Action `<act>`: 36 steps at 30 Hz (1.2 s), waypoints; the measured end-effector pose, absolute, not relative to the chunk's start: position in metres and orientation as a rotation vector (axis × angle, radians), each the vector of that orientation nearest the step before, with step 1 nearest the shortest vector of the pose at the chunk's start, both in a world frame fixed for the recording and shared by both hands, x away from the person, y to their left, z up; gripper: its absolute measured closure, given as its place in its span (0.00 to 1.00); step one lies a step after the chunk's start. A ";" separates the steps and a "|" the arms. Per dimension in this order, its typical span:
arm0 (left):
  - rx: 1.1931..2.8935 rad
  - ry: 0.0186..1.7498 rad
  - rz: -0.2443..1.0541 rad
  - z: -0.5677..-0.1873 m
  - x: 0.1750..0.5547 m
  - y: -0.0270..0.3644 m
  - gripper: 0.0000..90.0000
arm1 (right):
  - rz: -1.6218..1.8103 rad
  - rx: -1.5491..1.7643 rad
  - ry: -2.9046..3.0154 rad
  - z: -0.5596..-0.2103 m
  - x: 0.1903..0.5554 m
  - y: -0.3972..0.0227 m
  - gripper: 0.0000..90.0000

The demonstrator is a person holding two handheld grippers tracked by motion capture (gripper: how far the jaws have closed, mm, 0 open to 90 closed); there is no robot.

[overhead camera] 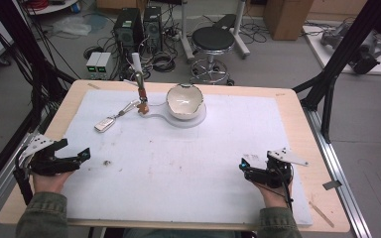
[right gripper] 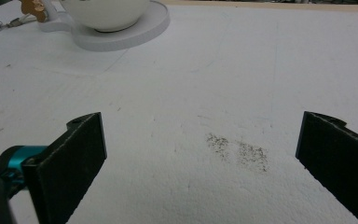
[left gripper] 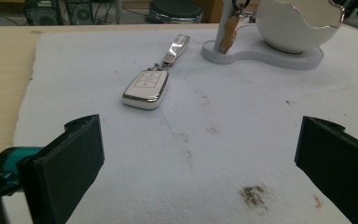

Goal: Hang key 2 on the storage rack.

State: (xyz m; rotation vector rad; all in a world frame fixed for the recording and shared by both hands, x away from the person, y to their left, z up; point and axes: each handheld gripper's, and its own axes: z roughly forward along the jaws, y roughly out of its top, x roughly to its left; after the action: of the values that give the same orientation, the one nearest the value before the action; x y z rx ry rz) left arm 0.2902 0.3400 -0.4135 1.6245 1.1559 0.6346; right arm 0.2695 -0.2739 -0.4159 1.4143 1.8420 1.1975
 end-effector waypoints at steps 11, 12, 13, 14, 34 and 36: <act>1.658 1.181 0.555 -0.405 0.315 0.336 0.02 | 1.195 1.411 1.859 -0.417 0.270 -0.273 0.01; 1.658 1.186 0.546 -0.407 0.318 0.335 0.02 | 1.195 1.411 1.859 -0.417 0.270 -0.273 0.01; 1.666 1.187 0.546 -0.408 0.320 0.334 0.02 | 1.196 1.413 1.857 -0.417 0.269 -0.273 0.01; 1.680 1.189 0.549 -0.409 0.321 0.333 0.02 | 1.196 1.413 1.855 -0.417 0.270 -0.274 0.01; 1.823 1.208 0.521 -0.392 0.376 0.315 0.02 | 1.192 1.402 1.856 -0.417 0.269 -0.274 0.01; 1.833 1.198 0.527 -0.387 0.383 0.313 0.02 | 1.189 1.402 1.853 -0.416 0.268 -0.274 0.01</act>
State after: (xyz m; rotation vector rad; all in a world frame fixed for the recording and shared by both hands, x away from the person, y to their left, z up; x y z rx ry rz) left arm 0.3828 0.3128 -0.3874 1.8330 1.1977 0.5273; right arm 0.2681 -0.2736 -0.4164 1.4015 1.8528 1.1893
